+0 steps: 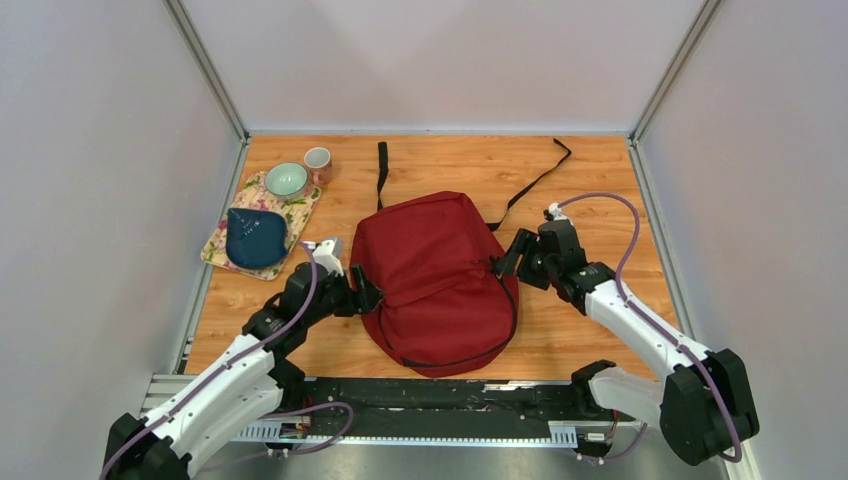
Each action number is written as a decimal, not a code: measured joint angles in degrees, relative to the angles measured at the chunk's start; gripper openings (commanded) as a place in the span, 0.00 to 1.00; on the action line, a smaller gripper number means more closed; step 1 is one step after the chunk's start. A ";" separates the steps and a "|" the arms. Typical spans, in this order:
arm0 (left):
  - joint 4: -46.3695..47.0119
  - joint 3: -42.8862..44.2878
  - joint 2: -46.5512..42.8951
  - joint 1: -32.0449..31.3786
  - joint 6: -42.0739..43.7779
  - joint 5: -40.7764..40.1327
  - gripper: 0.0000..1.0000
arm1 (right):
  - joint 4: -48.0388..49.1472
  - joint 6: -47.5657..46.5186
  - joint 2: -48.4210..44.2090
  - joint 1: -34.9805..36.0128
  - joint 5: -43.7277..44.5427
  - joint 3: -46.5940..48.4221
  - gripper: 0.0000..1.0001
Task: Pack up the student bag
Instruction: Zip the student bag at the center of the board, then adjust the student bag at the center of the board.
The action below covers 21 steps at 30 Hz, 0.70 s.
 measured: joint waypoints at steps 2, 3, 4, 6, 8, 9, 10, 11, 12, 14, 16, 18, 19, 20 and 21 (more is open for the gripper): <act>-1.38 0.11 -0.79 0.00 -0.02 -0.74 0.78 | 0.07 0.11 -0.39 -0.02 -0.02 -0.74 0.65; -2.51 0.11 -1.25 0.00 -0.04 -1.18 0.78 | 0.02 0.17 -0.59 -0.02 -0.04 -1.16 0.65; -3.41 0.09 -1.64 0.00 -0.09 -1.66 0.79 | 0.04 0.20 -0.76 -0.04 -0.24 -1.60 0.65; -5.03 -0.04 -2.67 0.00 -0.24 -2.51 0.79 | 0.31 0.46 -1.14 -0.11 -0.92 -2.89 0.65; -5.73 -1.01 -4.17 0.00 -0.68 -3.02 0.79 | 0.94 0.92 -1.70 -0.15 -2.34 -4.70 0.65; -5.64 -1.84 -4.92 0.00 -0.94 -3.02 0.79 | 1.46 1.14 -1.95 -0.15 -3.08 -5.64 0.65; -5.18 -2.93 -5.60 0.00 -1.40 -2.89 0.79 | 2.10 1.55 -2.16 -0.15 -4.04 -6.80 0.65; -4.81 -4.24 -6.32 0.00 -1.92 -2.69 0.79 | 2.91 2.10 -2.29 -0.17 -5.01 -8.00 0.65; -3.93 -6.01 -6.91 0.00 -2.58 -2.14 0.79 | 3.63 2.43 -2.29 -0.26 -5.81 -9.07 0.65; -2.01 -9.31 -7.02 0.00 -3.85 -0.87 0.79 | 4.63 3.19 -2.23 -0.28 -7.15 -10.73 0.65; 1.29 -12.04 -5.62 0.00 -5.22 0.81 0.80 | 5.55 3.74 -2.08 -0.33 -8.11 -11.76 0.61; 6.36 -12.94 -2.64 0.13 -6.29 3.17 0.80 | 6.73 4.28 -1.75 -0.37 -9.03 -12.33 0.56; 8.41 -13.00 -0.83 0.13 -6.54 4.07 0.80 | 7.41 4.66 -1.62 -0.37 -9.44 -12.63 0.54; 11.02 -13.00 1.73 0.17 -6.82 5.05 0.80 | 8.17 5.05 -1.57 -0.37 -10.21 -13.03 0.54; 13.35 -12.83 3.89 0.22 -6.93 5.81 0.80 | 9.35 5.60 -1.57 -0.37 -10.95 -13.57 0.53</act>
